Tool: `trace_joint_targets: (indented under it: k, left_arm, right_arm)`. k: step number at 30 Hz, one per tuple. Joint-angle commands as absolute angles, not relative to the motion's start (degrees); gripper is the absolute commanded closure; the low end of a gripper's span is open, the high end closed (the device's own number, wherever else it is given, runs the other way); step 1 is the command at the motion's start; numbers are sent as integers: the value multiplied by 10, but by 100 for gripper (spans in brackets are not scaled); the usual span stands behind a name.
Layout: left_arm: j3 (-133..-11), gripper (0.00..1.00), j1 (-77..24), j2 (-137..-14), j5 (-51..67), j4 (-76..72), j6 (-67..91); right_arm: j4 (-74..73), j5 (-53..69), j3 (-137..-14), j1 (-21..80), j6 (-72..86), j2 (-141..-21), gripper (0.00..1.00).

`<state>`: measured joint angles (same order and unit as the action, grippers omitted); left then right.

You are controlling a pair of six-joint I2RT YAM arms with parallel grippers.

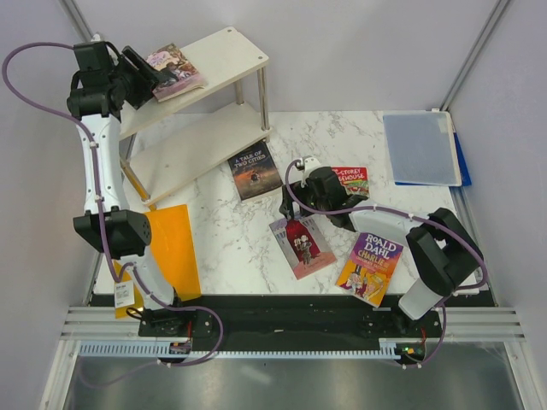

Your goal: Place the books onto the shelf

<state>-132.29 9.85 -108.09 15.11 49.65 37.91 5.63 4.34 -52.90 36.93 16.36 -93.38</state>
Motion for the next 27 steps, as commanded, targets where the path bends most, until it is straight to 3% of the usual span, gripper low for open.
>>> trace_joint_targets:
  k: [1, 11, 16, 19, 22, 23, 25, 27]
  left_arm:
    - [-1357, 27, 93, -1053, 103, 527, 320]
    - [-1345, 26, 47, -981, -26, 537, 260]
    - [-1271, 27, -105, -912, -97, 497, 216]
    - [-1191, 35, -186, -883, -120, 483, 213]
    - [-1030, 56, -247, -868, -113, 457, 228]
    - [-991, 76, -258, -866, -114, 446, 239]
    - [-881, 98, -279, -867, -104, 411, 249]
    - [-820, 98, -286, -876, -88, 382, 268]
  right_arm:
    - [76, 51, -539, 374, 171, -941, 2]
    - [76, 29, -533, 375, 173, -929, 2]
    - [61, -11, -551, 366, 167, -936, 2]
    - [34, -22, -570, 346, 177, -955, 2]
    - [4, -19, -583, 327, 185, -971, 2]
    - [-13, -19, -582, 320, 185, -973, 2]
    - [-24, -21, -570, 317, 185, -973, 2]
    - [-36, -25, -550, 316, 185, -967, 2]
